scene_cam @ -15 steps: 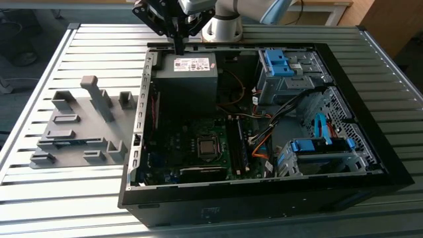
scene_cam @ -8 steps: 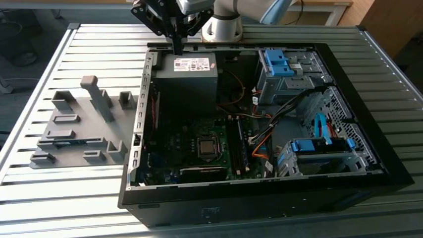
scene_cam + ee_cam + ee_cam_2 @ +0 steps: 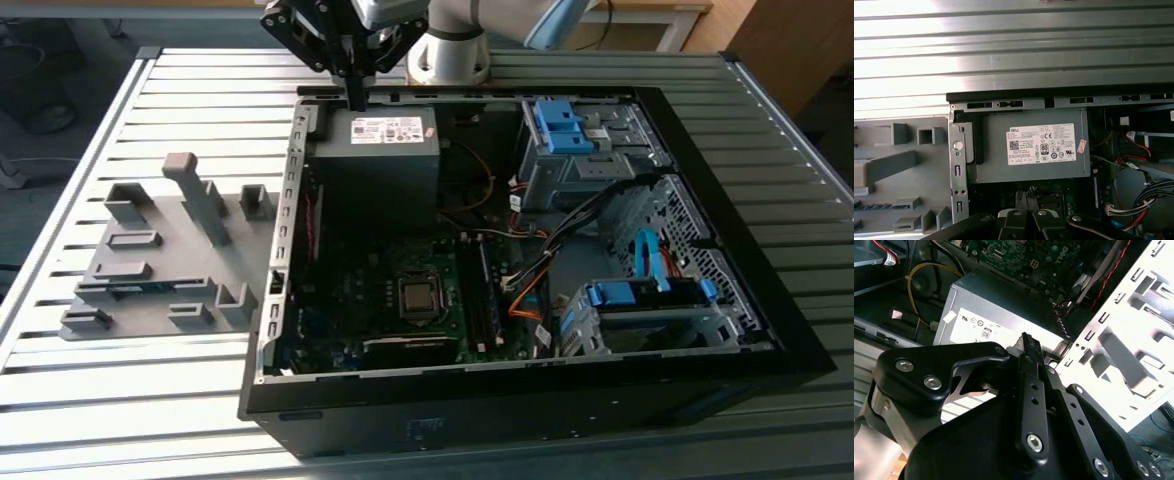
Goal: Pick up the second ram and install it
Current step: 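Reach for the second ram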
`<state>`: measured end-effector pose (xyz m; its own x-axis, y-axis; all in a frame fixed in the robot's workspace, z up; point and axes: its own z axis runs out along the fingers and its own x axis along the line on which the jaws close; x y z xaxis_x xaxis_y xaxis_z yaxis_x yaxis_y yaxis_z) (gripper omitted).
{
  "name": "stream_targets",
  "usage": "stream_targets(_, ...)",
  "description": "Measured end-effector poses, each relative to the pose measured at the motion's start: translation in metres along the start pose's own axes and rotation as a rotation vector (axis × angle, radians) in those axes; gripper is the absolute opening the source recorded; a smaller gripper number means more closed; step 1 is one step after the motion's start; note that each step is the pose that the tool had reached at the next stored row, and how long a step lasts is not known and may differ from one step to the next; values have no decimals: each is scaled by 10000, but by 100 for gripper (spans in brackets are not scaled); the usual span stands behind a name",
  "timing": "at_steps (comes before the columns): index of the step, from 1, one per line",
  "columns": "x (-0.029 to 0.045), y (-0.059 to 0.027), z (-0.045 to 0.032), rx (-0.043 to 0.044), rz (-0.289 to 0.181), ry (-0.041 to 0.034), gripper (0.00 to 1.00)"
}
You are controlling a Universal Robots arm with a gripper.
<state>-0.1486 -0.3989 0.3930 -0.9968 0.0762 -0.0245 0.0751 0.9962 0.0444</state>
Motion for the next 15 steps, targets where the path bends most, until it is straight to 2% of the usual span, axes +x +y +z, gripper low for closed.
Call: stream_targets(15,35,-3,0,0,0,0,11)
